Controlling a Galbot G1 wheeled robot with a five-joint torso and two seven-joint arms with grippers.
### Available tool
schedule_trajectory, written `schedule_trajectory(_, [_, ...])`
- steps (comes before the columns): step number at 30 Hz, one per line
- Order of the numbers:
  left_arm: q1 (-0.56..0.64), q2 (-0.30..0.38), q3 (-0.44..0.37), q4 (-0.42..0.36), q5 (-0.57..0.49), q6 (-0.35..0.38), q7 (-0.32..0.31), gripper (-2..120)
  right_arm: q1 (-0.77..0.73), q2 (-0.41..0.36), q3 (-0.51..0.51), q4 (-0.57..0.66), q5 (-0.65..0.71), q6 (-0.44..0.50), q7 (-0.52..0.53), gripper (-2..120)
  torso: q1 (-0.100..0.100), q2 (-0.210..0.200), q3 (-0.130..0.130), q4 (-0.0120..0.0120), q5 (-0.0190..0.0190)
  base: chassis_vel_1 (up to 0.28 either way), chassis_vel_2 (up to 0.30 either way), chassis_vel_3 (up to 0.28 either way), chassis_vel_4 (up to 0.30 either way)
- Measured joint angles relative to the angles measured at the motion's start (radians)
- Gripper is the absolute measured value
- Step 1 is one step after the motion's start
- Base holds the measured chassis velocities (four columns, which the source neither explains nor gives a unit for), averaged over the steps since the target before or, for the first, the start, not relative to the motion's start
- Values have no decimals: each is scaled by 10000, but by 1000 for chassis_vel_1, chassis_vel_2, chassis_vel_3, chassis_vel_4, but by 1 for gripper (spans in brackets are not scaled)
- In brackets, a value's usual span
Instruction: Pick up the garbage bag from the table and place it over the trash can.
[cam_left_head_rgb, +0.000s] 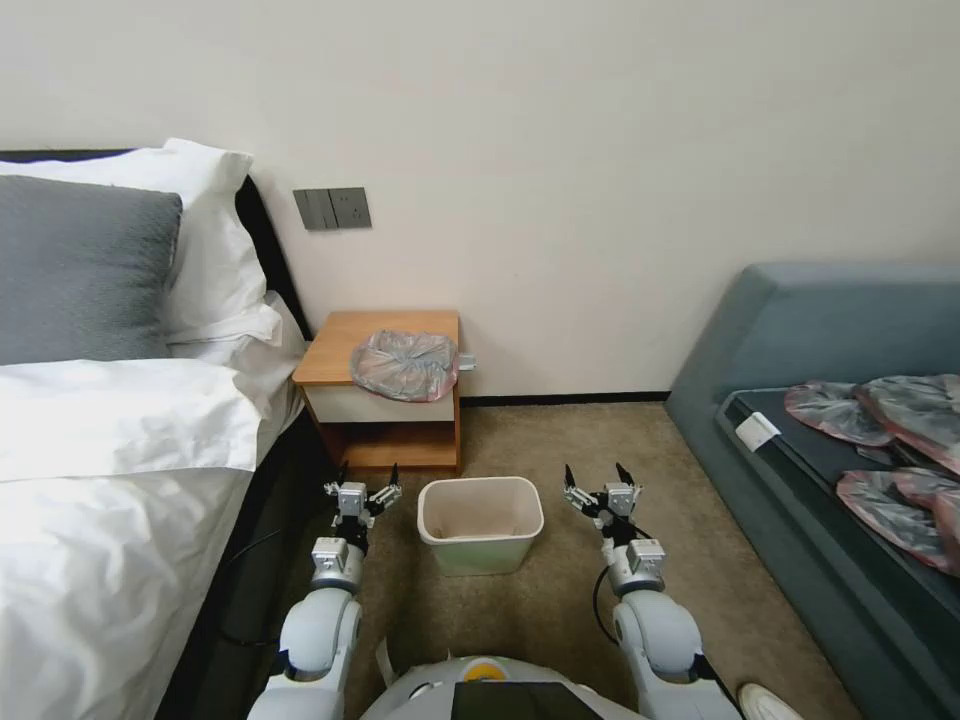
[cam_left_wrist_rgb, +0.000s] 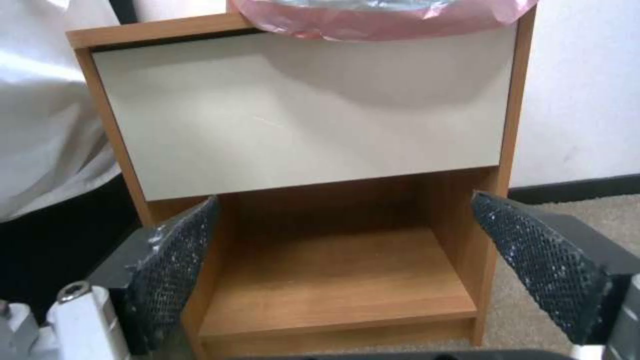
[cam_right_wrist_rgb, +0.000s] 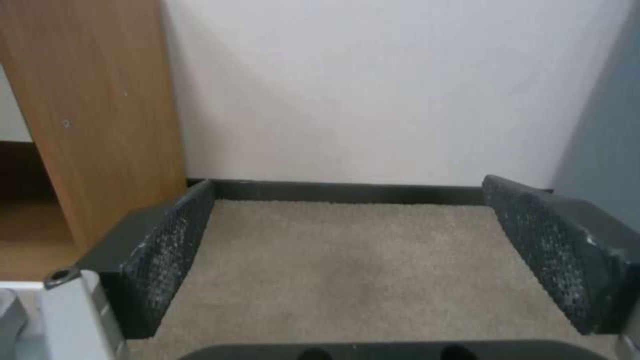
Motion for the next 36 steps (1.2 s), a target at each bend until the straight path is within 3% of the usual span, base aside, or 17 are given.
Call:
schedule_trajectory(15, [-18,43,-26,-12,-106,0,-9,97,-112,29,1,188,-48,74,53,100,0,0,0,2,-1,0,0,0,0])
schedule_trajectory(21, [-346,671,-641,-382,-1643,32,-315,100,-1125,344,-55,1753,-486,766,598,100,0,0,0,-5,-1,0,0,0,0])
schedule_trajectory(27, [-629,1214,-1164,-705,-2974,86,-577,100,-1097,291,-108,1852,-408,617,612,100,0,0,0,3,0,0,0,0,0])
schedule_trajectory(30, [-885,1691,-1626,-991,-4132,128,-814,100,-980,208,-105,1708,-342,652,611,100,0,1,0,-1,1,0,0,0,0])
schedule_trajectory(36, [-728,1796,-1279,-1018,-4693,741,-1013,100,-662,31,-152,1399,-261,841,613,100,0,0,-1,-3,-8,0,0,0,0])
